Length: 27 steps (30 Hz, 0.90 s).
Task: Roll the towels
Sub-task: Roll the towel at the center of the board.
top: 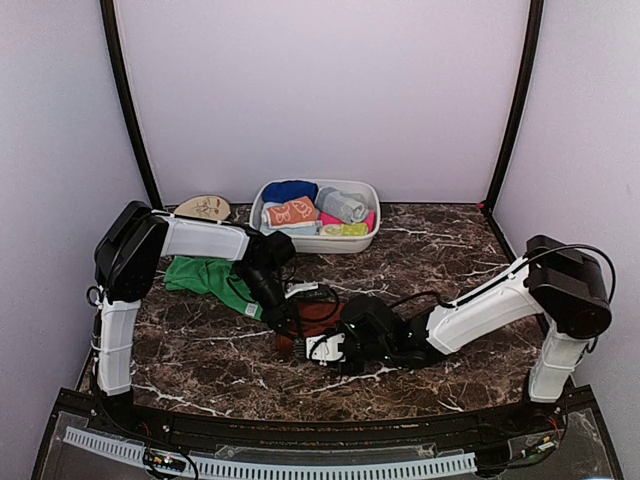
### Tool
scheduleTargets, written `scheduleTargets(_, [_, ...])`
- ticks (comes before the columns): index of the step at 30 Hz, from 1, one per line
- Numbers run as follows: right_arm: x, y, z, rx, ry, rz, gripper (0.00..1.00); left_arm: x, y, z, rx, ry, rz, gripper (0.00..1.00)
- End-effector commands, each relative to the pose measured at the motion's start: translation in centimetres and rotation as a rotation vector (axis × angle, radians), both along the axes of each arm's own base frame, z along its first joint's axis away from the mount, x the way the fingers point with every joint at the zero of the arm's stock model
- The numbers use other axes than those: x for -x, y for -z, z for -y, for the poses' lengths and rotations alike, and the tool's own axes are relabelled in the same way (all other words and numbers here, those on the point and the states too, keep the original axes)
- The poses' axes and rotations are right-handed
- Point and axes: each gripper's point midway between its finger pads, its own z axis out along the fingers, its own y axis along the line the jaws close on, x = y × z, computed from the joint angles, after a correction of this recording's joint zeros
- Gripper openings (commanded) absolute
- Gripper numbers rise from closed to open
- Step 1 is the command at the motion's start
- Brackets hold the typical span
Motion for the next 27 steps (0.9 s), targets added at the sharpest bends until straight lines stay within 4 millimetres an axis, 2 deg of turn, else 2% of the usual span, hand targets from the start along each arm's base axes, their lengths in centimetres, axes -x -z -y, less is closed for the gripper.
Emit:
scheduleTargets(1, [-1.3,0.7,-0.5,-0.012,0.027,-0.052,0.24,-1.2,3.5,-2.5,-0.12,0.01,0.06,0.14])
scheduleTargets(3, [-1.4,1.6,0.0,-0.01,0.061,-0.116,0.16,-1.6,2.4,-2.5,-0.075,-0.001,0.075,0.23])
scheduleTargets(5, [-1.7,2.2,0.5,-0.016,0.102,-0.183,0.12,-2.0,0.9,-2.5,-0.023,-0.001,0.116,0.29])
scheduleTargets(7, [-1.7,3.0,1.0,-0.009,0.138,-0.271,0.1,-1.9,-1.2,-2.3,0.056,0.005,0.162,0.33])
scheduleTargets(9, [-1.6,3.5,1.4,-0.011,0.167,-0.37,0.07,-3.0,-3.0,-3.1,0.109,-0.03,0.235,0.35])
scheduleTargets(12, [-1.4,4.2,1.9,-0.017,0.213,-0.55,0.04,-3.4,-4.4,-4.2,0.141,-0.047,0.323,0.38])
scheduleTargets(14, [-1.3,4.7,2.2,-0.029,0.253,-0.695,0.03,-3.5,-4.8,-5.1,0.137,-0.049,0.361,0.38])
scheduleTargets(19, [-1.5,4.5,1.9,-0.082,0.337,-1.07,0.0,-3.0,-4.9,-6.6,0.117,-0.019,0.447,0.38])
scheduleTargets(24, [-2.2,4.8,1.7,-0.067,0.436,-1.298,0.0,-2.3,-6.0,-5.9,0.124,0.04,0.522,0.39])
scheduleTargets(27, [-3.0,5.2,2.0,-0.066,0.492,-1.398,0.0,-1.0,-5.7,-4.3,0.098,0.129,0.589,0.39])
